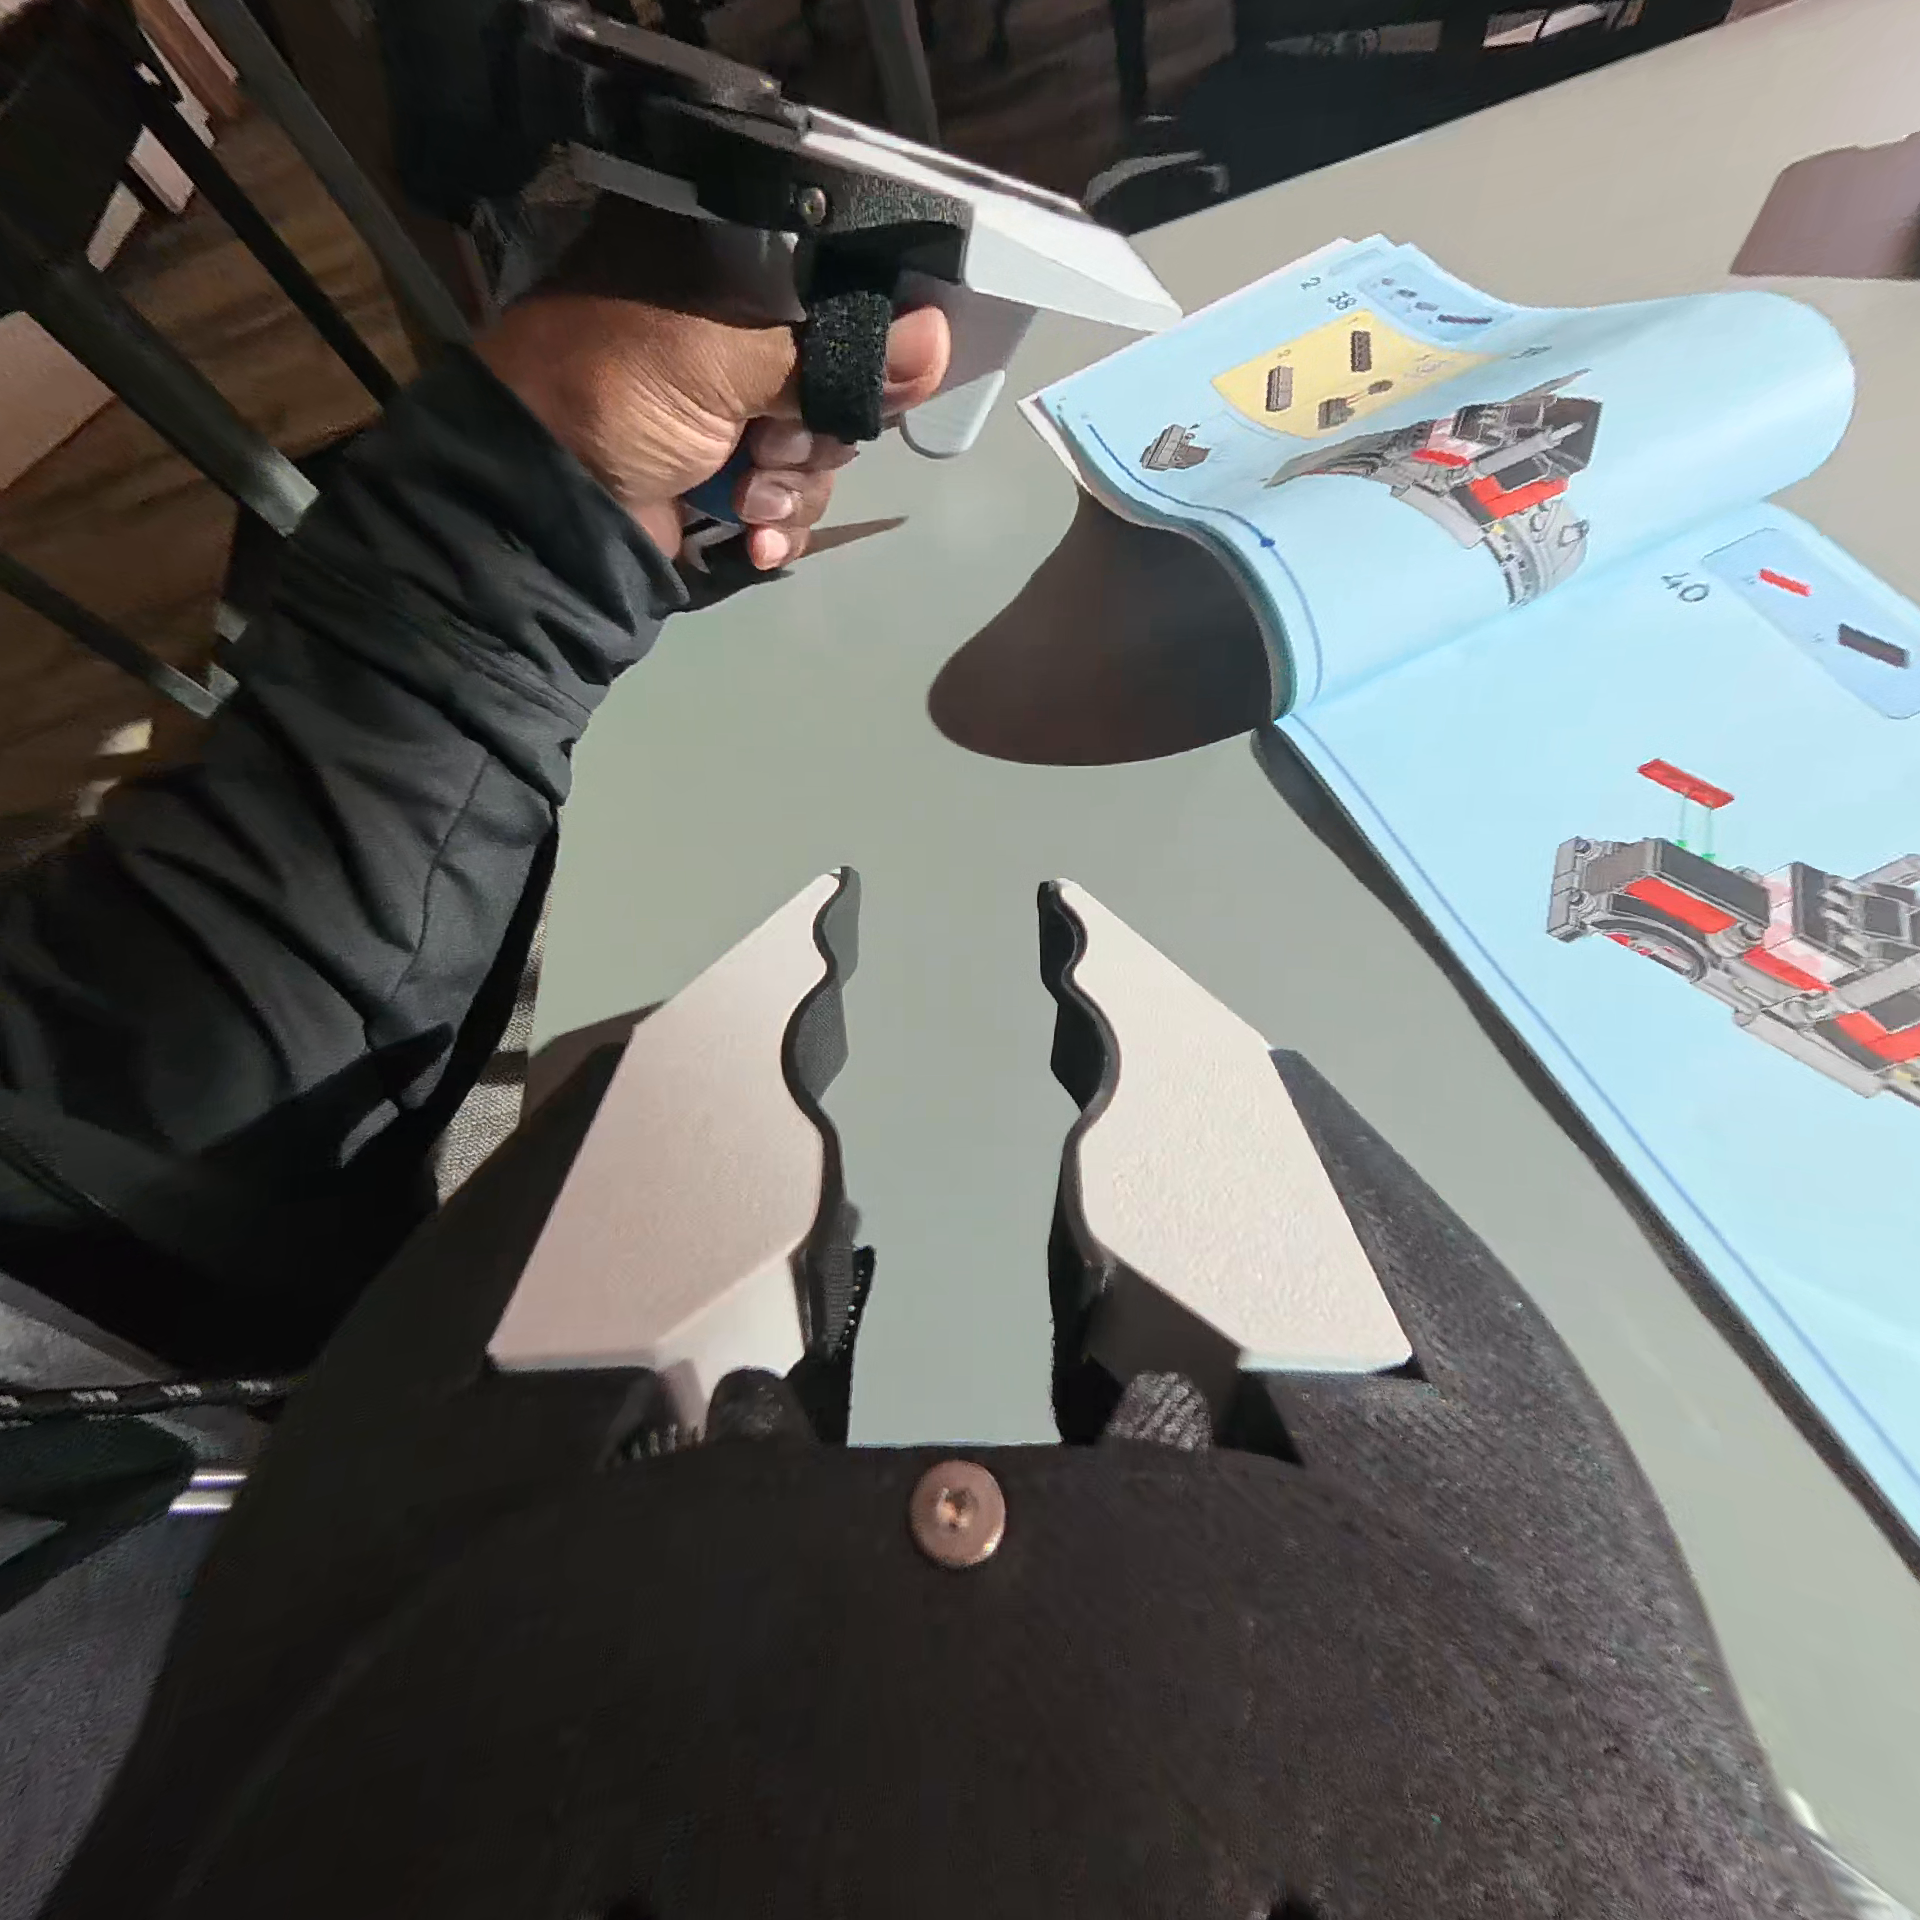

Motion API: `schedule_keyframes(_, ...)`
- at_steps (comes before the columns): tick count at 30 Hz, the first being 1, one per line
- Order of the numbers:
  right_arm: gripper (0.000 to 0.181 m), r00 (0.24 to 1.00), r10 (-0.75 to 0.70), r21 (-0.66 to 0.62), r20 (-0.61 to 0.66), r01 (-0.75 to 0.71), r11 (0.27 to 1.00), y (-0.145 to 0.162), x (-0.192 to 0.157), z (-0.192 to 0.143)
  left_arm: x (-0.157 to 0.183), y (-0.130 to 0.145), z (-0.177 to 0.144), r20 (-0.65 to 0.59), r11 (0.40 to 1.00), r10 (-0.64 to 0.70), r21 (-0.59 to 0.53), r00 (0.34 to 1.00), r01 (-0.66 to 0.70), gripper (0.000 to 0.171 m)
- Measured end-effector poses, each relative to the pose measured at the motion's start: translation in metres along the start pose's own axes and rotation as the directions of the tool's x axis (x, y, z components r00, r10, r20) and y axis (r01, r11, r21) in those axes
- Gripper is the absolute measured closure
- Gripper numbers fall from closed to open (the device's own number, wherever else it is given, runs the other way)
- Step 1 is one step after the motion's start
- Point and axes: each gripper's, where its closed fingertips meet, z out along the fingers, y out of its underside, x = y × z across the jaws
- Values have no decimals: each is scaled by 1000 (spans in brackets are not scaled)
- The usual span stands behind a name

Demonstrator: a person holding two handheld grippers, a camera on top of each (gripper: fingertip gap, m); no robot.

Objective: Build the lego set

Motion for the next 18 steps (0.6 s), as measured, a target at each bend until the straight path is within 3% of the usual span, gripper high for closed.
schedule_keyframes(6, 146, 999, 45, 33, -14, -45, 998, 5, 7, 6, 7, 1, 1, -45, 1000, 5, -9, 999, -6, 111)
schedule_keyframes(12, 149, 999, 49, 21, -3, -49, 999, 8, 8, 8, 69, -16, 10, -278, 996, 38, 86, 960, -15, 111)
schedule_keyframes(15, 149, 999, 39, -1, 5, -39, 999, 11, 6, 10, 100, -9, 22, -334, 993, 120, 54, 935, -109, 112)
schedule_keyframes(18, 149, 999, 36, -8, 11, -36, 999, 12, 5, 10, 103, 3, 33, -290, 984, 164, -20, 943, -177, 114)
